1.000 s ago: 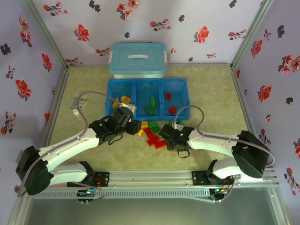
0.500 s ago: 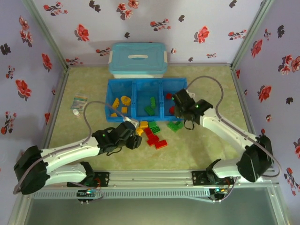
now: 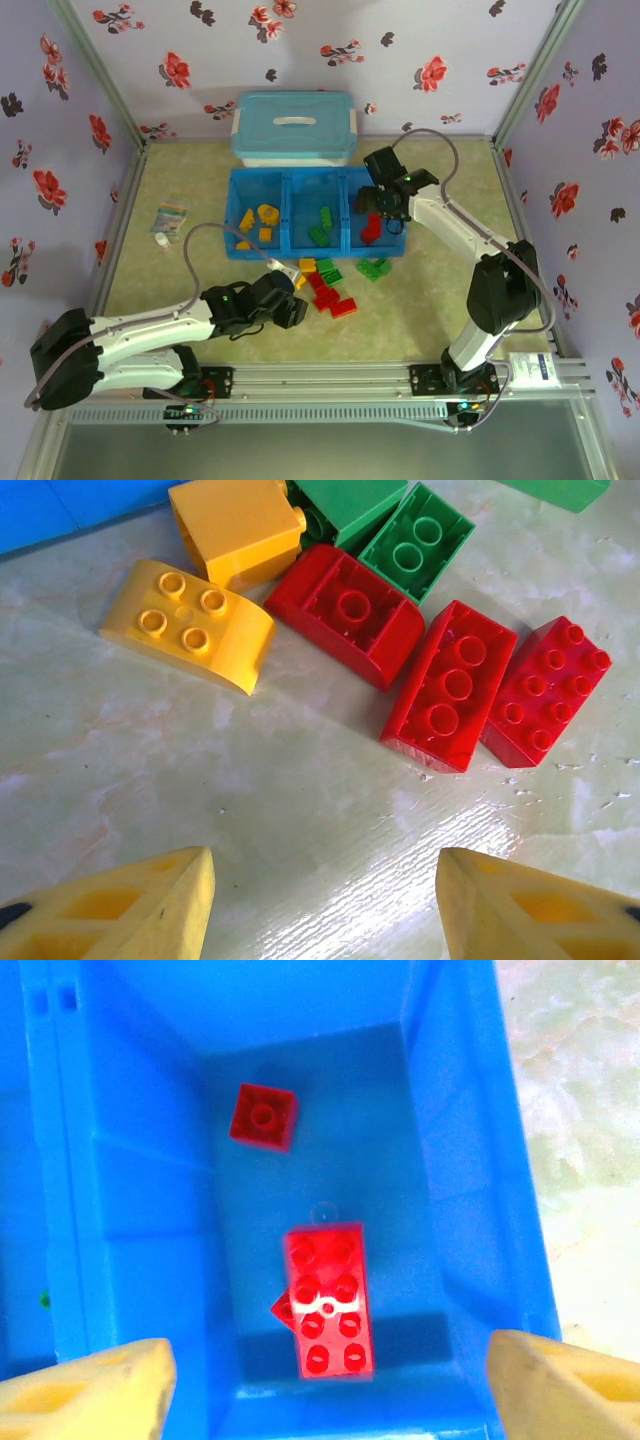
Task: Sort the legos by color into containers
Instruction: Place the lego in the container, then pick up the lego from the middle-left of the table.
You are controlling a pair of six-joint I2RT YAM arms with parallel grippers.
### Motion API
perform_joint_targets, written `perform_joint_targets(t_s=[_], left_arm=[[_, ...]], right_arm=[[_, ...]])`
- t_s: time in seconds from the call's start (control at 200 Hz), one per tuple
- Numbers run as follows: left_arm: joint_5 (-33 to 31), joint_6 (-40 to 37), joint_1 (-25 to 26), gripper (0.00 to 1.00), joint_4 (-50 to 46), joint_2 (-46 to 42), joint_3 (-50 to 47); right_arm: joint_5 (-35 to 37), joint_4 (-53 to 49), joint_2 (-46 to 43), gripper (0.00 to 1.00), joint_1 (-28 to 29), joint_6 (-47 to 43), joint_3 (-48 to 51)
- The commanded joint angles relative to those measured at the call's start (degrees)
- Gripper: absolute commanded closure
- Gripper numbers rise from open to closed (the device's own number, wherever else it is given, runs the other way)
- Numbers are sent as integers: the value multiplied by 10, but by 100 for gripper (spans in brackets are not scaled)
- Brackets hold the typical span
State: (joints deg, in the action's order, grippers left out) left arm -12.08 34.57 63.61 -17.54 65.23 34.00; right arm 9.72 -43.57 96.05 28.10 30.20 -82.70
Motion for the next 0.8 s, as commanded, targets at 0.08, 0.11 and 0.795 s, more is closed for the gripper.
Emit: perform_joint_targets(t_s=[0.08,0.11,0.795], left_arm=[[1,-18,6,39,25,43,26],[8,-22,7,39,27,56,33],[49,-70,13,41,36,236,130]], right_arm=[[-23,2,-58,13,0,2,32],[-28,6,-71,12,1,5,46],[-51,94,-252,13,3,65,301]])
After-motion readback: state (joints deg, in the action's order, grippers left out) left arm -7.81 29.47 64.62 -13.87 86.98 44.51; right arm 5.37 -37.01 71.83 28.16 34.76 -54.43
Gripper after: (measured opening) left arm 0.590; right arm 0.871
